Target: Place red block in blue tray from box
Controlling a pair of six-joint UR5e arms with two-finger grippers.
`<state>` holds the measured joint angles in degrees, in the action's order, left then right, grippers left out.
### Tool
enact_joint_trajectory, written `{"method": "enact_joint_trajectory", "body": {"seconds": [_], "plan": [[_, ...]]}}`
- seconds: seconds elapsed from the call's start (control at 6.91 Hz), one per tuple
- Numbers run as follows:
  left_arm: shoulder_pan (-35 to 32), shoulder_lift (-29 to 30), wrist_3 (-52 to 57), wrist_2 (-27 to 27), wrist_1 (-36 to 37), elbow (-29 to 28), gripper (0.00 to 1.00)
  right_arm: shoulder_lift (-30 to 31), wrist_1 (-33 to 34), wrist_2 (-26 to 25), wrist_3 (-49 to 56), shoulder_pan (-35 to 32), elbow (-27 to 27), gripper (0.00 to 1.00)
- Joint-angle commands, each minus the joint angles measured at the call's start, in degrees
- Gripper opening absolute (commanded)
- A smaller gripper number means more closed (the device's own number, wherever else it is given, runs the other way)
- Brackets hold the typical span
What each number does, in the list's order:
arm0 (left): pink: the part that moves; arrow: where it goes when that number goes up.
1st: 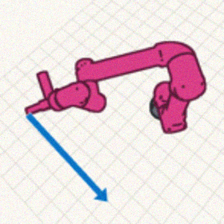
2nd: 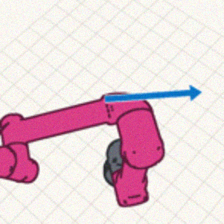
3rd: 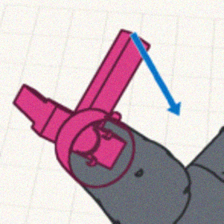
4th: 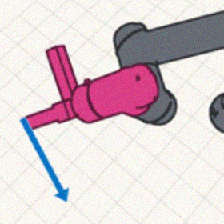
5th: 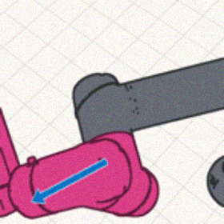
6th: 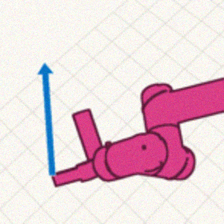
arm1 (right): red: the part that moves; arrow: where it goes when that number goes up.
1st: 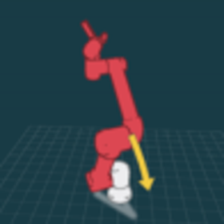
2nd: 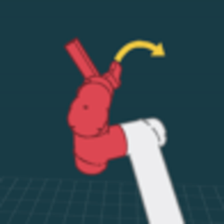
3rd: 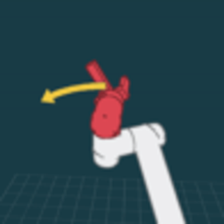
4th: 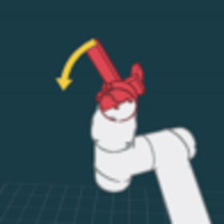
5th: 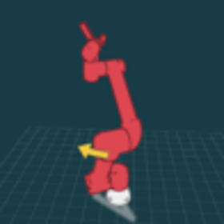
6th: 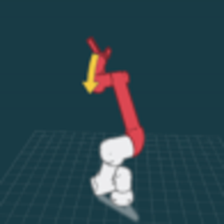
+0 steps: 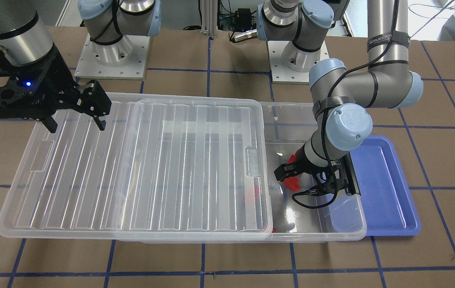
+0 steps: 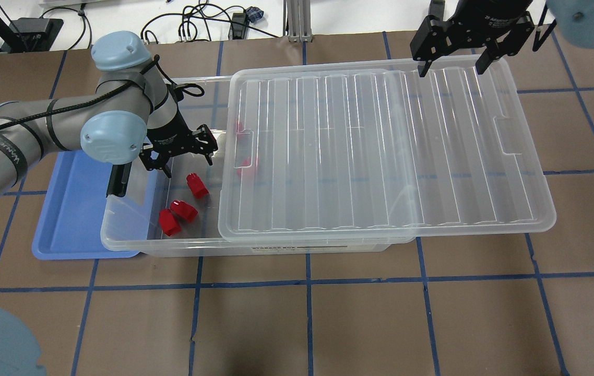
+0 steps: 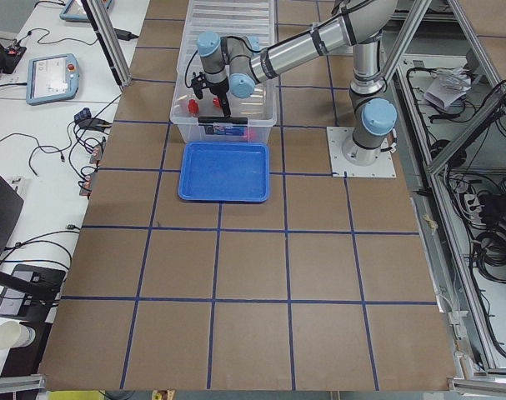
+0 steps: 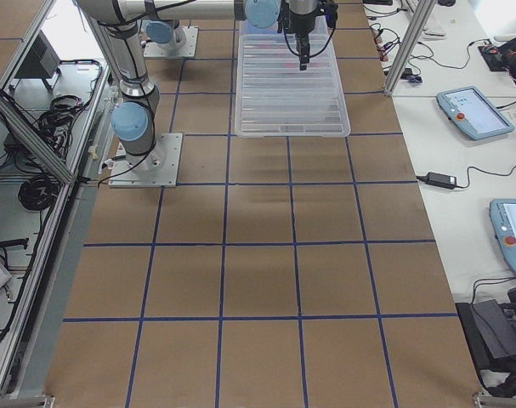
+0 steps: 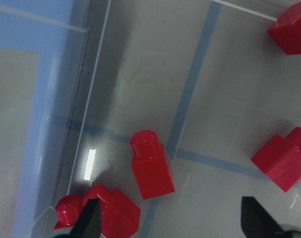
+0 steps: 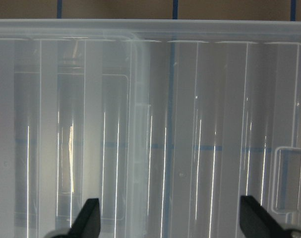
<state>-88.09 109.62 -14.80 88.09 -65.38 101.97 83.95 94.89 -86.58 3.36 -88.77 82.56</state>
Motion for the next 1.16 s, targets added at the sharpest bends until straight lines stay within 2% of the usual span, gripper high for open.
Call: {"method": "enact_joint_trajectory", "body": {"seconds": [0.0,0.14,0.43,0.72,0.87,1.01], "plan": [[0.12,1.46,0.90,0.07,5.93,4.00,1.00,0.16,0.03,0.01,-0.02,0.00,-0.03,1.00],[0.12,1.91,1.17,-0.02,9.10,5.24,1.00,0.16,-0.15,0.01,-0.02,0.00,0.14,1.00],[0.12,2.61,1.53,-0.11,9.75,5.61,0.96,0.16,0.03,-0.08,-0.02,0.00,0.05,1.00],[0.12,3.58,6.95,0.07,9.92,5.61,0.57,0.16,0.03,0.01,-0.02,0.00,-0.03,1.00],[0.12,3.58,7.32,-0.11,9.84,5.43,0.42,0.25,0.03,0.01,-0.02,0.00,-0.12,1.00],[0.12,3.58,7.41,-0.02,9.84,5.26,0.34,0.25,-0.06,0.01,0.07,0.00,-0.21,1.00]]}}
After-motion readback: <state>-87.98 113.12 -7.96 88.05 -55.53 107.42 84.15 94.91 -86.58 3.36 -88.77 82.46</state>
